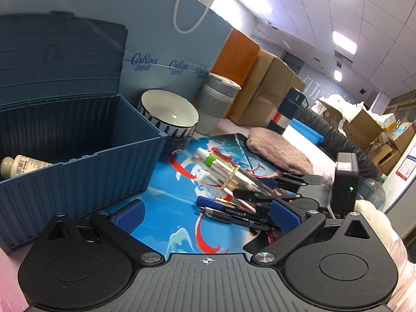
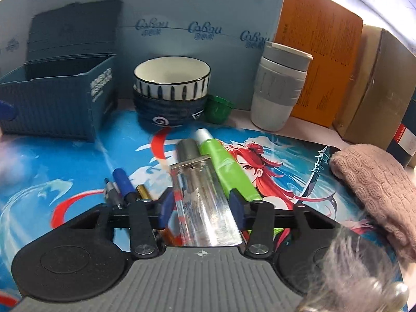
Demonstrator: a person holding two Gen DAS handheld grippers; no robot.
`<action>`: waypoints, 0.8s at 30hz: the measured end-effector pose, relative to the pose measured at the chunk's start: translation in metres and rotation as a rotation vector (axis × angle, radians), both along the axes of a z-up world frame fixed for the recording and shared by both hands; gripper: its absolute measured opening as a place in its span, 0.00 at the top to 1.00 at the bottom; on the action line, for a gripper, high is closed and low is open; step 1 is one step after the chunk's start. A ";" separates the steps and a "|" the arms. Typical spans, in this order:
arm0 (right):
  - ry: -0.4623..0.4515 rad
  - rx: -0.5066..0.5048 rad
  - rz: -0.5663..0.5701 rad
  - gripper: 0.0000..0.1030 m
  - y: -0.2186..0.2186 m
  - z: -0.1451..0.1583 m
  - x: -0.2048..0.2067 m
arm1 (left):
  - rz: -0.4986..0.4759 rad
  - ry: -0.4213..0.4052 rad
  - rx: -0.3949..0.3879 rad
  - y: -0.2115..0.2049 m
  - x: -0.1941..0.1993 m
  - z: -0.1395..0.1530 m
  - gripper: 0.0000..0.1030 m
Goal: Organize rigid objects
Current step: 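Lift the glass perfume bottle with the right tool toward the blue box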
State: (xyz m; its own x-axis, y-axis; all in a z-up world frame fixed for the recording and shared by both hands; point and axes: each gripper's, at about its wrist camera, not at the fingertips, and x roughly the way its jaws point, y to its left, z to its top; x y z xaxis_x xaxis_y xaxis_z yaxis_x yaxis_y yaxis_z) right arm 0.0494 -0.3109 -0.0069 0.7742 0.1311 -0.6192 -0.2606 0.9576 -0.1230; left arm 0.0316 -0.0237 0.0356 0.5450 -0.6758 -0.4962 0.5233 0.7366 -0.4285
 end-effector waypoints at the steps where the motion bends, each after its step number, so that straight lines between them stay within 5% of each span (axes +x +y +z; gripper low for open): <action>1: 0.001 0.001 -0.003 0.62 0.000 0.000 0.001 | 0.002 -0.002 -0.003 0.002 0.000 0.001 0.00; 15: -0.071 0.269 -0.127 0.67 -0.017 0.032 -0.020 | 0.051 -0.029 -0.064 0.025 0.000 0.015 0.00; 24: -0.147 0.403 -0.029 0.67 0.006 0.068 -0.037 | 0.118 -0.052 -0.102 0.047 0.000 0.025 0.00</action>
